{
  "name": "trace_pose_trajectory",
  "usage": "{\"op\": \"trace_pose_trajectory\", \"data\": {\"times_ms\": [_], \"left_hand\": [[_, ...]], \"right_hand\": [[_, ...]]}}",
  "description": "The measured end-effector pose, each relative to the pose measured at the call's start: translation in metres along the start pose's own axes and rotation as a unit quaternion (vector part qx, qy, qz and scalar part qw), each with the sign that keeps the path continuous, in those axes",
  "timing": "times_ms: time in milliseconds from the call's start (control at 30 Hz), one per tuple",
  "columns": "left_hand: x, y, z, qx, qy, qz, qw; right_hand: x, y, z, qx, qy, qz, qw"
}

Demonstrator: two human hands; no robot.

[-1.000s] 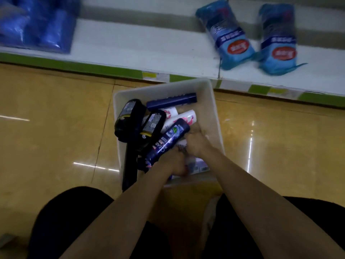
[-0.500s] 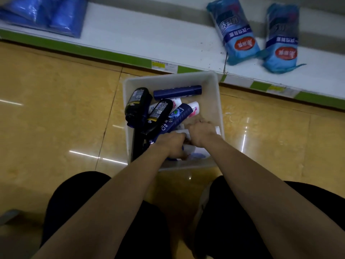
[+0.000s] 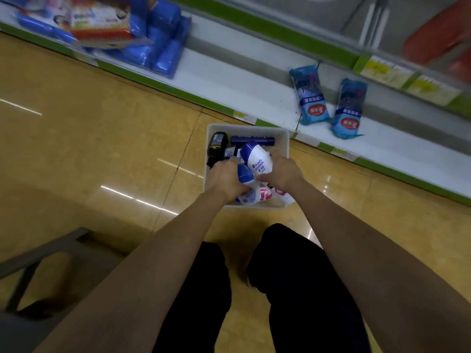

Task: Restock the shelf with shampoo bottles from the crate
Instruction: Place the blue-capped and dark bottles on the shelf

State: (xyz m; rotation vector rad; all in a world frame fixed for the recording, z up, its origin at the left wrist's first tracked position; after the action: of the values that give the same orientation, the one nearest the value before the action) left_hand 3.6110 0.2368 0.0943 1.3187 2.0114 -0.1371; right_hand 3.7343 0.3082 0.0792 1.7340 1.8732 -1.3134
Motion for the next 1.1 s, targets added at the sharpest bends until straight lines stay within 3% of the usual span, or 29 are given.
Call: {"op": "trace_pose_trajectory", "data": {"times_ms": [167, 267, 400, 900, 1100], "left_hand": [[-0.067, 0.003, -0.083, -0.104, 0.027, -0.052, 0.993], [-0.103, -0.001, -0.131, -0.171, 0.056, -0.091, 0.98], [-0.149, -0.001, -0.193, -0.245, 0.077, -0.096, 0.962], [-0.254, 0.021, -0.384, -0.413, 0.17, -0.01, 0.895], [-0.281, 0.046, -0.437, -0.486, 0.207, 0.045, 0.848]], "right_hand": [[-0.072, -0.053, -0.043, 0.055, -0.014, -0.019, 0.998], [-0.113, -0.085, -0.07, 0.149, -0.026, -0.024, 0.988], [-0.163, -0.126, -0.102, 0.201, -0.014, -0.049, 0.978], [-0.287, -0.28, -0.214, 0.297, -0.007, -0.218, 0.93], [-0.33, -0.319, -0.262, 0.298, -0.005, -0.292, 0.909]]}}
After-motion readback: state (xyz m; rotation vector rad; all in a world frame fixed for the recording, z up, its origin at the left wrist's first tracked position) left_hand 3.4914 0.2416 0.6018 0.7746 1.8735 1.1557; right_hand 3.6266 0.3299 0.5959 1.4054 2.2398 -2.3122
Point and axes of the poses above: each hand's wrist, its own x-axis towards the middle knuckle, its own z-axis out of the palm, y = z × x, the point moved 2 cm from there along x, towards the middle knuckle, and after that the axes turned 12 degrees about x, right-handed, at the moved point
